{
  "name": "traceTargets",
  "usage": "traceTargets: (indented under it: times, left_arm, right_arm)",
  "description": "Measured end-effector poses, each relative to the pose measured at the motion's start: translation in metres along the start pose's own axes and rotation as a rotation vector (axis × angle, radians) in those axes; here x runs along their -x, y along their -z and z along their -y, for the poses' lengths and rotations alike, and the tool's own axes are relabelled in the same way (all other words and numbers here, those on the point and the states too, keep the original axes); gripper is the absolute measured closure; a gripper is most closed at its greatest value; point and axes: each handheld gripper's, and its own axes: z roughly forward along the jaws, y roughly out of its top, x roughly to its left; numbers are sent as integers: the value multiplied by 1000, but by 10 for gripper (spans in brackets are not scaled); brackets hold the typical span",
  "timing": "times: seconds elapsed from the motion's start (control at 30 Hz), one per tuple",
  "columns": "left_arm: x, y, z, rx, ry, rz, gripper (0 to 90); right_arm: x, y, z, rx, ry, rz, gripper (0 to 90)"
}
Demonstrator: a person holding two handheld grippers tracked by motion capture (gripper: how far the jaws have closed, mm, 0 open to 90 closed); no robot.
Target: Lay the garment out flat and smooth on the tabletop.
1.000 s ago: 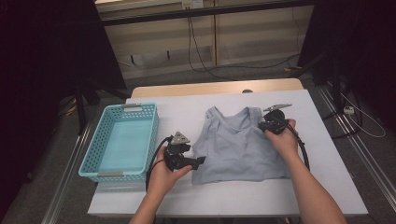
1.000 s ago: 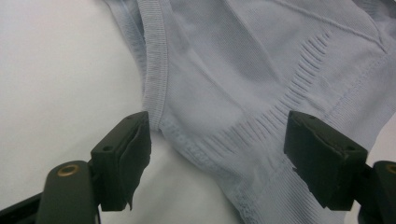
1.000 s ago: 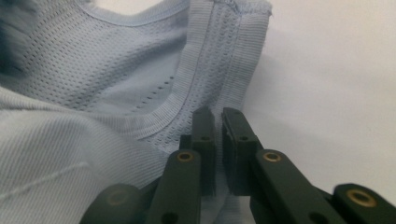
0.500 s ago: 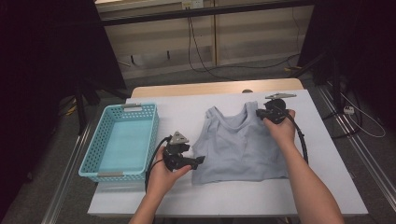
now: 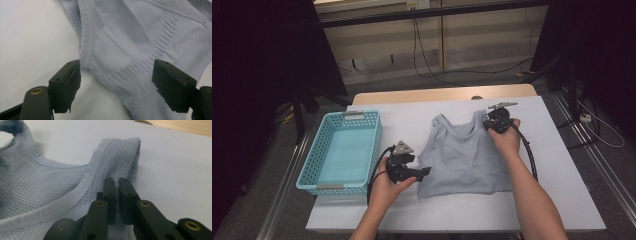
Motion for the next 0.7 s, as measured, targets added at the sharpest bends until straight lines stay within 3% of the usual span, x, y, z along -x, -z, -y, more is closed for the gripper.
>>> traceTargets:
  times: [0.13,0.37,0.53,0.7]
  left_arm:
    - [0,1,0,-1,-5,5,234]
    - [-1,4,-2,6,-4,-2,234]
    - [1,4,-2,9,-3,-6,234]
    - [0,4,-2,8,-4,-4,232]
  right_arm:
    - [-2,-1,2,-17,22,-2,831]
    - [-2,14,-1,-4,46,0,673]
    - [-1,31,-3,19,43,-22,575]
    - [-6,39,0,27,36,-63,556]
